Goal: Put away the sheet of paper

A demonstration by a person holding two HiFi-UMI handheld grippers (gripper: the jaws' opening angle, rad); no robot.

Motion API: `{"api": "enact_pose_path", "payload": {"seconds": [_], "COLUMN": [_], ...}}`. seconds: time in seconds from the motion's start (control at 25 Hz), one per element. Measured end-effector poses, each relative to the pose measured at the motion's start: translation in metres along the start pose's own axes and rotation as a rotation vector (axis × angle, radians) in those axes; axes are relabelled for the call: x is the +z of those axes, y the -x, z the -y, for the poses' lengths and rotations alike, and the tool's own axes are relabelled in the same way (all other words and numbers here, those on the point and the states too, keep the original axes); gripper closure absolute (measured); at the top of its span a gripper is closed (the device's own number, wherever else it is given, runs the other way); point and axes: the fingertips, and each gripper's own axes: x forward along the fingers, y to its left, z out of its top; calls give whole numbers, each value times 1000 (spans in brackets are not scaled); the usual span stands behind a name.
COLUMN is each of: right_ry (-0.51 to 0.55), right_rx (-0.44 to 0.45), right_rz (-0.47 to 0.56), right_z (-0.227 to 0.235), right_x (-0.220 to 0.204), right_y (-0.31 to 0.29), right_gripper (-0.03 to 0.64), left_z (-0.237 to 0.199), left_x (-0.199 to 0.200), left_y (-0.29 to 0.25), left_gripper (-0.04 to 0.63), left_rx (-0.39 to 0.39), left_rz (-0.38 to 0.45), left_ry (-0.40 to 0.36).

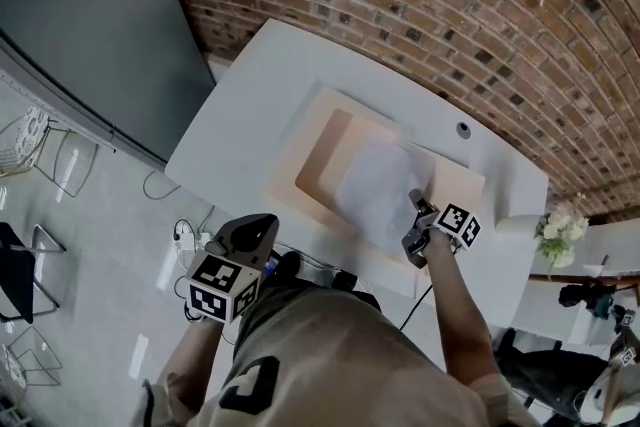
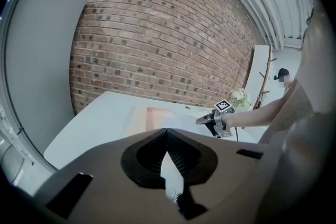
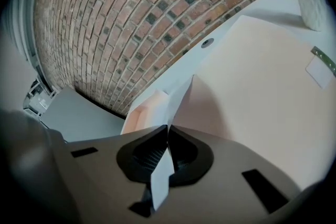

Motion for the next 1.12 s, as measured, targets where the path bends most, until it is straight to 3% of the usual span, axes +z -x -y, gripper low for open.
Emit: {"api": "enact_pose_path", "payload": {"seconds": [0.6, 1.12], "right_ry": [-2, -63], "right_rx": [-14, -26], "right_rz": [-48, -22], "right_z": [-5, -9], "right_x": [-9, -14], "right_y": [-22, -40], "right_gripper": [594, 594], "left_z": [-17, -31], "left_x": [-4, -12], "left_y": [8, 7], "left_gripper": [581, 581], "left_rx": [53, 53], "left_rz": [-1, -34], "left_ry": [50, 68]}}
